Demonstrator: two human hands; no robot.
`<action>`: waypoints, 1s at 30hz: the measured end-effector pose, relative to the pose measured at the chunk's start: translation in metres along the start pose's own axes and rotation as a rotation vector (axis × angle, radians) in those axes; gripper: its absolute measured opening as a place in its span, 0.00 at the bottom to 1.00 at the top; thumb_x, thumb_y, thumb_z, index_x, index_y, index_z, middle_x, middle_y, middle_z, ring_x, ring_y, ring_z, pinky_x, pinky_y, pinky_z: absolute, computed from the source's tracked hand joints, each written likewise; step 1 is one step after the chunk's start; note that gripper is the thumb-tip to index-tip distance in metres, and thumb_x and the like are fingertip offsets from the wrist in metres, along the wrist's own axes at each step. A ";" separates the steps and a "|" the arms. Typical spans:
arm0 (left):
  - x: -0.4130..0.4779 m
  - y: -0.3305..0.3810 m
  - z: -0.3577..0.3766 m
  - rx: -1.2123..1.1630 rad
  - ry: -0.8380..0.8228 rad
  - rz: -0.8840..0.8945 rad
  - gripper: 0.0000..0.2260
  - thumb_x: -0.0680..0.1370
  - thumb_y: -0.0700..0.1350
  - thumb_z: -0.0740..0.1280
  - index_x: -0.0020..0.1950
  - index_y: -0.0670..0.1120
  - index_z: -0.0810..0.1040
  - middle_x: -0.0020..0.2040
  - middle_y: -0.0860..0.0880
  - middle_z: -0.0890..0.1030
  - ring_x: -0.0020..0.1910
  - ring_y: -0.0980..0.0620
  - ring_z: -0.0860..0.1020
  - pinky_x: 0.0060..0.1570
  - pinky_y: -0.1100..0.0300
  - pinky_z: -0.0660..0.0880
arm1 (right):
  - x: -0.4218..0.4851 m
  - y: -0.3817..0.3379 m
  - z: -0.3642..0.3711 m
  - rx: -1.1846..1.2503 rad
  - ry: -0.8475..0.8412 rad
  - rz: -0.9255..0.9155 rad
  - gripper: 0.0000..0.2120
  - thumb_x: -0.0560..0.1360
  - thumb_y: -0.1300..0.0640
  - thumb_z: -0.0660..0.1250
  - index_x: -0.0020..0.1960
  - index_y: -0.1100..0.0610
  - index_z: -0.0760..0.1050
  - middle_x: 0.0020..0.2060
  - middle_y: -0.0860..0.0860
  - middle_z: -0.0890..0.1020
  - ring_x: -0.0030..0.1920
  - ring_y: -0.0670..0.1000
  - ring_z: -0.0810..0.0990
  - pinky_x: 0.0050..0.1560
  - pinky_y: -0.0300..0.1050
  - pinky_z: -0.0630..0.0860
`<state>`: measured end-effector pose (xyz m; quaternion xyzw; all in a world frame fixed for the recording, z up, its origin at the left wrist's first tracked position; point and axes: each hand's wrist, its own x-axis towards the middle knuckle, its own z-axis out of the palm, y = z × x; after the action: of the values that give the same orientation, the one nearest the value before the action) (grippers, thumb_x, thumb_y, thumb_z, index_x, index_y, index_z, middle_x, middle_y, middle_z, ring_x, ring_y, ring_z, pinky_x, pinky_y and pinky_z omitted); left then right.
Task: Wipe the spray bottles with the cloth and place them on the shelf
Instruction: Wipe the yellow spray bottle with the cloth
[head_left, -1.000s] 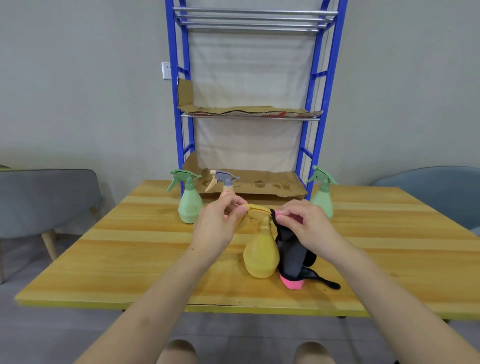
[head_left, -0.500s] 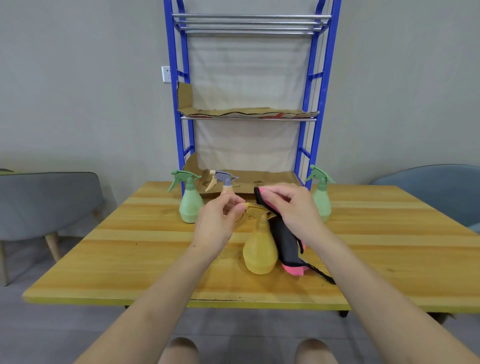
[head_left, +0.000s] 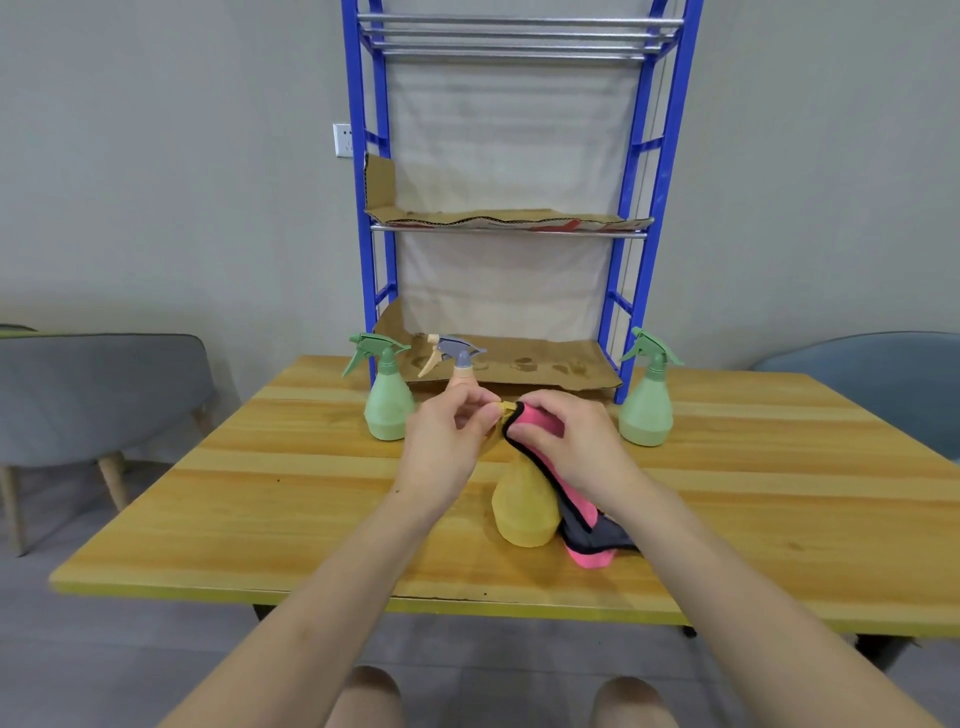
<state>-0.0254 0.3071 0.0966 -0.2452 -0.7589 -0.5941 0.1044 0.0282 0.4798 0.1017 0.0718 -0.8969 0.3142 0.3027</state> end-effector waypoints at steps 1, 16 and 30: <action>-0.001 0.000 0.000 -0.010 0.005 0.003 0.04 0.81 0.44 0.72 0.49 0.53 0.84 0.45 0.55 0.86 0.48 0.53 0.84 0.57 0.46 0.81 | -0.002 0.001 0.005 0.027 0.032 -0.002 0.06 0.77 0.51 0.75 0.53 0.50 0.83 0.45 0.42 0.84 0.47 0.43 0.80 0.49 0.36 0.74; -0.002 -0.007 0.004 0.014 0.035 0.037 0.04 0.81 0.46 0.71 0.50 0.54 0.84 0.45 0.55 0.86 0.47 0.53 0.84 0.55 0.47 0.81 | -0.001 0.007 0.009 0.007 0.033 0.044 0.06 0.77 0.47 0.73 0.52 0.48 0.82 0.42 0.42 0.84 0.45 0.45 0.81 0.48 0.40 0.75; -0.001 -0.004 -0.001 0.064 0.030 0.062 0.03 0.81 0.46 0.71 0.50 0.53 0.84 0.43 0.55 0.85 0.46 0.54 0.84 0.54 0.50 0.82 | 0.000 0.002 -0.009 -0.258 -0.170 -0.038 0.10 0.82 0.48 0.67 0.62 0.49 0.75 0.50 0.42 0.80 0.53 0.50 0.78 0.49 0.44 0.71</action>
<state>-0.0270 0.3054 0.0927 -0.2563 -0.7679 -0.5698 0.1416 0.0315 0.4868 0.1060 0.0758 -0.9507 0.1833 0.2382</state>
